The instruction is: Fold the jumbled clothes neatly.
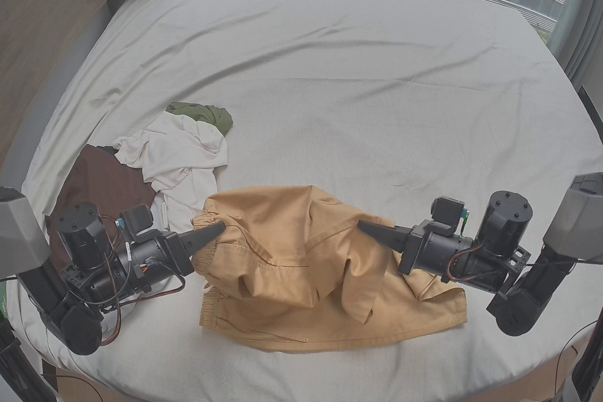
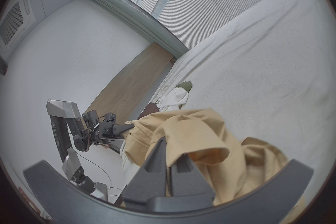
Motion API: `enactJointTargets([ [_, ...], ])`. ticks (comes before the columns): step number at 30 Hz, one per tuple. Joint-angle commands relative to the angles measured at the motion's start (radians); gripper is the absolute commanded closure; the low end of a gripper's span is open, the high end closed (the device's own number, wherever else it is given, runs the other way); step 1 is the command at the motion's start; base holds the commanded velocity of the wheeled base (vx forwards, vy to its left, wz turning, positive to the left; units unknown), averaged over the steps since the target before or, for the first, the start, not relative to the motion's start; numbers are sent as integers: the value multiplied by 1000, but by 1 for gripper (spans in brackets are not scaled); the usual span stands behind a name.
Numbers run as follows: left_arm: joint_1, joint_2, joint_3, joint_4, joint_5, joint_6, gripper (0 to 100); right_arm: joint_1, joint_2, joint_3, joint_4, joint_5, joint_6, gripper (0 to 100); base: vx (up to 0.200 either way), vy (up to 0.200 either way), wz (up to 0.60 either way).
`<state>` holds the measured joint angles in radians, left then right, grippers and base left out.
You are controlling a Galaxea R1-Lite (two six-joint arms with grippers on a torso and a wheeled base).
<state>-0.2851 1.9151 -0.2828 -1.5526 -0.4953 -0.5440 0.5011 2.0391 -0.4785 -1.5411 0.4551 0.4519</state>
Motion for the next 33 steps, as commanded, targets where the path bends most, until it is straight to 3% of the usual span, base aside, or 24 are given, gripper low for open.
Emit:
enactJointTargets([
  [1, 0, -42, -4, -3, 0, -1, 100, -36, -45, 14, 1, 7, -12, 100, 0, 0, 0],
  [22, 1, -54, -12, -3, -2, 1, 100, -190, -97, 20, 1, 83, -12, 100, 0, 0, 0],
  [33, 3, -53, -10, -3, 0, 35, 100, -177, -131, 0, 12, 83, -16, 100, 0, 0, 0],
])
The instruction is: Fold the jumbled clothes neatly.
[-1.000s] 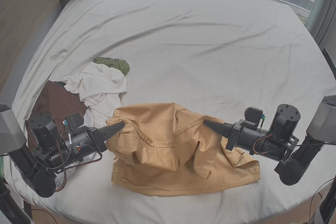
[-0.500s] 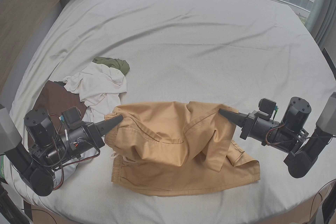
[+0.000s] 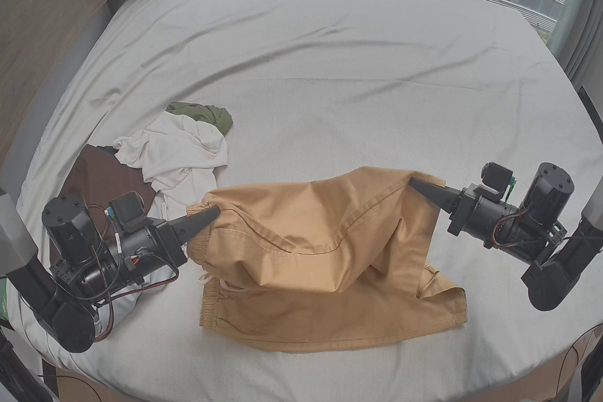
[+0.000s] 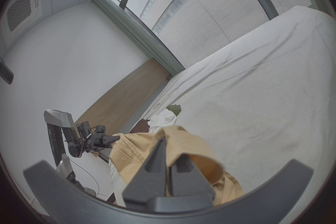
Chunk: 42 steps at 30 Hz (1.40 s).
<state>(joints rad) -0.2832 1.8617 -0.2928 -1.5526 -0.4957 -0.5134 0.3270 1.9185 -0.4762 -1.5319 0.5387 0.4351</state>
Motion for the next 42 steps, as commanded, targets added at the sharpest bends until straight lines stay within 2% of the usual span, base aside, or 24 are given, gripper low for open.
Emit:
enactJointTargets([
  [1, 1, 1, 0, -3, 0, 4, 100, -3, -10, -2, 1, 0, 1, 100, 0, 0, 0],
  [14, 22, 10, -8, -3, 2, -7, 100, -45, -6, 19, -5, 0, -1, 100, 0, 0, 0],
  [22, 50, 4, -28, -3, 2, -50, 100, -111, -13, 14, -5, 23, -1, 100, 0, 0, 0],
  [42, 58, 1, -42, -3, 2, -51, 100, -214, -30, -16, -1, 29, -3, 100, 0, 0, 0],
])
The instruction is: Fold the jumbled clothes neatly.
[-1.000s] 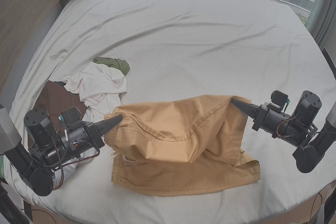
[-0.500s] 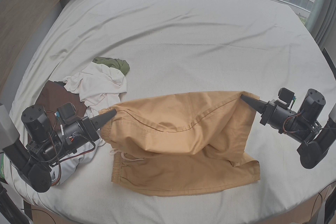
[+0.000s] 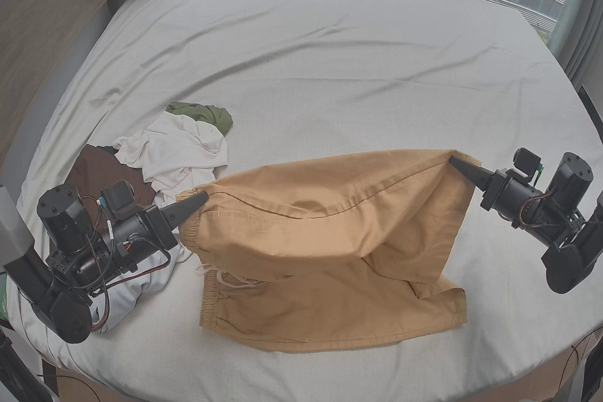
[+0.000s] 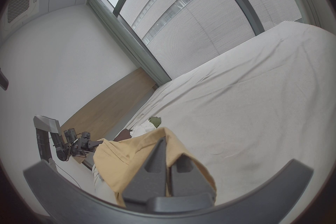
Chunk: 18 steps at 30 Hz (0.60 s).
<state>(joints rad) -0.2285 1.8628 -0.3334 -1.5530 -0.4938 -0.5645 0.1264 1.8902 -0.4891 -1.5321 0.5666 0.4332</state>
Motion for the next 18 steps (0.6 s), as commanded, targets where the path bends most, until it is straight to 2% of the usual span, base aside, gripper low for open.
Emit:
enactJointTargets([
  [1, 5, -1, -1, -2, 0, 1, 100, -14, 0, -3, 0, 1, -1, 100, 0, 0, 0],
  [18, 11, -2, -3, -4, 0, 1, 100, -67, -5, -8, 0, 33, 1, 100, 0, 0, 0],
])
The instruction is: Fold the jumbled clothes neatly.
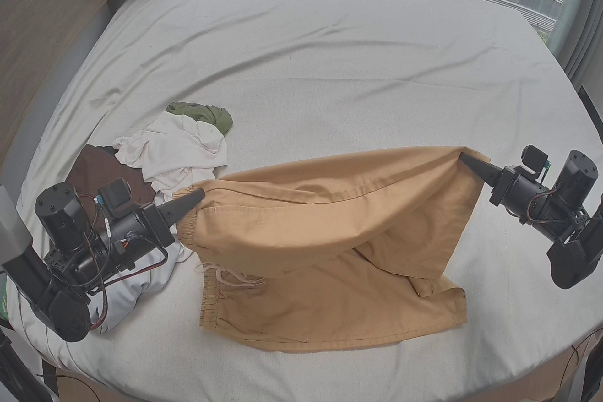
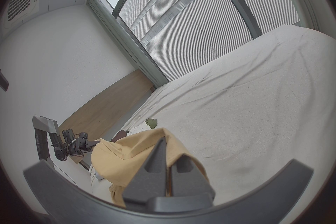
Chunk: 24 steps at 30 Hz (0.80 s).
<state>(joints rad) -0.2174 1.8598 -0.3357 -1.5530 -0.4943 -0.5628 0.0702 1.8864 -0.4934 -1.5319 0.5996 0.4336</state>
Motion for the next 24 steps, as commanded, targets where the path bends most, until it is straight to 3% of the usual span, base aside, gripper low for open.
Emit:
enactJointTargets([
  [1, 0, 1, -2, -4, 0, 0, 100, -13, -3, -5, -1, 2, 0, 100, 0, 0, 0],
  [24, 40, -7, -45, -4, 11, -2, 100, -78, -69, -1, 1, 109, 39, 100, 0, 0, 0],
])
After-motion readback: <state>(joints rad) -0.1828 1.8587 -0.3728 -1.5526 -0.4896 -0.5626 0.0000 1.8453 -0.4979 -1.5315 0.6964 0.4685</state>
